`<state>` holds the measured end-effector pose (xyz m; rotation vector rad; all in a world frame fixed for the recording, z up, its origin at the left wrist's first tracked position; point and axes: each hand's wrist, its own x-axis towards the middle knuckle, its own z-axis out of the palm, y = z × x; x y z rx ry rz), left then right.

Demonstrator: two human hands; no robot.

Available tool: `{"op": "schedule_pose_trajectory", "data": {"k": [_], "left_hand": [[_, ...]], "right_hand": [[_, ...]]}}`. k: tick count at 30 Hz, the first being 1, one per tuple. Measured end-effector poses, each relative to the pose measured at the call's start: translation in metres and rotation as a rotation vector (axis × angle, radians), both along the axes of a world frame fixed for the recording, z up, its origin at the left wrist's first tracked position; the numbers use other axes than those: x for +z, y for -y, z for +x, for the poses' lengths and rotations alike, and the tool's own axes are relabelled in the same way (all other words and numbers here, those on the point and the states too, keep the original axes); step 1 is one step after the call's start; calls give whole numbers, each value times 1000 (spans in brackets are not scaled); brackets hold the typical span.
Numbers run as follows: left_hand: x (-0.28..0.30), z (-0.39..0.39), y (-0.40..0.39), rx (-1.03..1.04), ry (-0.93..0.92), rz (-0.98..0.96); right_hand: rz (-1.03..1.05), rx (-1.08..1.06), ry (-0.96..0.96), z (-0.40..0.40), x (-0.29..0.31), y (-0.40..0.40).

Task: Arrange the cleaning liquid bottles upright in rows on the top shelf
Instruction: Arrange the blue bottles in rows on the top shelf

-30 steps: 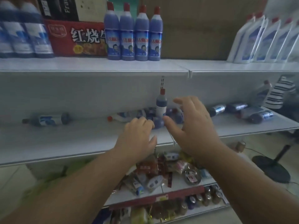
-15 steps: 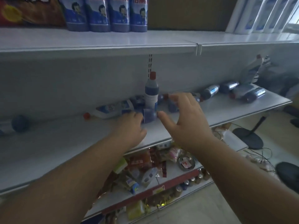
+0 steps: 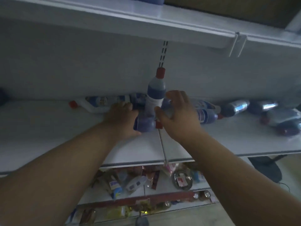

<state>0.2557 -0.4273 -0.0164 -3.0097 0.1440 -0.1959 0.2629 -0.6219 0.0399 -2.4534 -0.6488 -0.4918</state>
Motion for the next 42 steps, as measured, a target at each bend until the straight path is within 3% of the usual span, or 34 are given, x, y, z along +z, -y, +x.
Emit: {"op": "schedule_pose_trajectory", "data": {"k": [8,17,24,32,38,42], "left_hand": [[-7,-9,1,69,-112,-202],[-14,-25,-3,59,-94,-141],[-11,-40,-16,-15,-64,-110],[-6,-112,-63,-138,-91,-93],[14,-172,-87,-75,-10,-344],[31,-205,-85,115,26,-620]], "right_hand": [[178,27,-156,70,-7,-23],[409,29,-322,89,-10,-56],[299,91,-9,43,-14,-62],[155,109,368,-62,0,-63],[192,93,417,-138,24,-55],[311,148,378,-171,58,-54]]}}
